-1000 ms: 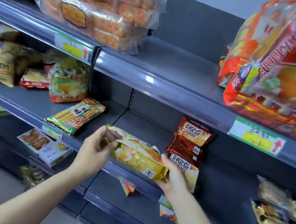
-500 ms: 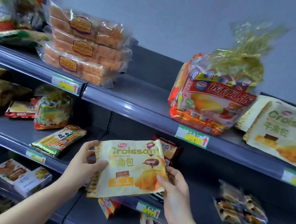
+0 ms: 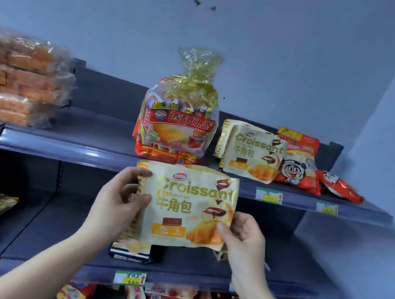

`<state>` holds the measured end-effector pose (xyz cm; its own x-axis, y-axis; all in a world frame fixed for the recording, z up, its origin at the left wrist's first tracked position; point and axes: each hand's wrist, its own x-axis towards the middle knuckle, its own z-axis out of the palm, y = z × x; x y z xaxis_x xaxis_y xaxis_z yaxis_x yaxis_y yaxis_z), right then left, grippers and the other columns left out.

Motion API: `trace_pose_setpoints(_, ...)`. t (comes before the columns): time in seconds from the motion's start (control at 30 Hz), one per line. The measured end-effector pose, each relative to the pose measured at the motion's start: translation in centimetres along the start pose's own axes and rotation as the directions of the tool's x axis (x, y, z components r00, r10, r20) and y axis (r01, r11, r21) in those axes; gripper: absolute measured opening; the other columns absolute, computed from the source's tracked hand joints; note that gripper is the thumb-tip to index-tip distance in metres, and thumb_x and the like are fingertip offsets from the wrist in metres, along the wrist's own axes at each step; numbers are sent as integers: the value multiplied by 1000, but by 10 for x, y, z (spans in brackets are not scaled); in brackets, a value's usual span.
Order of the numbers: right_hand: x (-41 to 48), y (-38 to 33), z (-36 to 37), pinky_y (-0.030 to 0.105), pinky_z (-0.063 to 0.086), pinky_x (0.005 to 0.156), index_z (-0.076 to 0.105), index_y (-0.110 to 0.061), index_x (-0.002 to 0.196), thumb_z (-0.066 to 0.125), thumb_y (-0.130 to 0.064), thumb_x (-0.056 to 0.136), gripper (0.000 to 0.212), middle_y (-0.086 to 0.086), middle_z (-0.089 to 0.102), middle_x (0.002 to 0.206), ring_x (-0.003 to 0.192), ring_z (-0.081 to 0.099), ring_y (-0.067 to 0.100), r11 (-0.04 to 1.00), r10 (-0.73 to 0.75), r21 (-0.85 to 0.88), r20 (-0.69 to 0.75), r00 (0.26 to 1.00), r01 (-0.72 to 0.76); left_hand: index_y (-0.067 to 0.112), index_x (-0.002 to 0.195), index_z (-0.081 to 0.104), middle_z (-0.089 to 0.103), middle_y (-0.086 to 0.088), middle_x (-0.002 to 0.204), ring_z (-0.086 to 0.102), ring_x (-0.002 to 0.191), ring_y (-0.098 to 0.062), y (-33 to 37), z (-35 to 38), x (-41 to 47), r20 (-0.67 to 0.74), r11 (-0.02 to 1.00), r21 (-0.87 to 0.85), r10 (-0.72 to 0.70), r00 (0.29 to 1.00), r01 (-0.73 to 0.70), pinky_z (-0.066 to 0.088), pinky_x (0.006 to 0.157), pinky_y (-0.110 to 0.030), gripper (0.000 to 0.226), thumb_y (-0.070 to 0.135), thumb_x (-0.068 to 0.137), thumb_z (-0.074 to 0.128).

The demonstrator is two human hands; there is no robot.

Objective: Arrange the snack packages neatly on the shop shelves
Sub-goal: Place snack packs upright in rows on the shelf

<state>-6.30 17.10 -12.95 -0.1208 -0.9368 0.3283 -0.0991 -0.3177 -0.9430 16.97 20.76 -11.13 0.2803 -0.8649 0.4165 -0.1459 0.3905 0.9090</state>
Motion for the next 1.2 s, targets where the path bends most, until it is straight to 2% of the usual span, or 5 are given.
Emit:
trace_pose_setpoints(0.27, 75, -19, -69, 25, 49, 71, 59, -21, 85, 69, -4, 85, 20, -2, 69, 89, 84, 66, 13, 988, -145, -78, -190, 971, 132, 36, 133, 40, 44, 18, 131, 43, 117, -3, 46, 106, 47, 171, 932, 251, 225, 959, -263, 43, 98, -28, 72, 9, 77, 77)
trace_pose_setpoints(0.4, 134, -19, -96, 31, 51, 77, 57, -26, 83, 69, -7, 84, 23, -3, 66, 90, 86, 63, 14, 972, -206, -161, -212, 955, 174, 31, 140, 33, 35, 13, 142, 31, 116, 3, 48, 159, 79, 153, 860, 387, 296, 943, -332, 34, 90, -21, 80, 9, 77, 77)
trace_pose_setpoints(0.83, 260, 3, -124, 21, 44, 65, 55, -18, 91, 67, -14, 88, 12, -10, 59, 85, 77, 57, 8, 903, -291, -345, -53, 955, 256, 26, 146, 26, 29, 5, 151, 42, 128, -18, 9, 238, 169, 51, 767, 580, 301, 952, -273, 39, 91, -28, 85, 13, 79, 76)
trace_pose_setpoints(1.1, 284, 22, -127, 44, 45, 102, 51, -15, 133, 64, -25, 90, 46, -1, 57, 133, 123, 51, 19, 856, -275, -434, 81, 958, 282, 25, 144, 24, 31, -1, 149, 51, 119, -24, 1, 250, 188, 48, 751, 627, 228, 972, -207, 44, 82, -31, 85, 10, 78, 76)
trace_pose_setpoints(1.2, 282, 27, -133, 39, 47, 97, 53, -14, 128, 63, -24, 91, 40, -1, 59, 127, 119, 54, 20, 826, -291, -472, 111, 950, 308, 28, 141, 24, 42, -4, 140, 56, 108, -24, -1, 251, 184, 61, 741, 642, 205, 977, -196, 49, 79, -35, 85, 12, 76, 78)
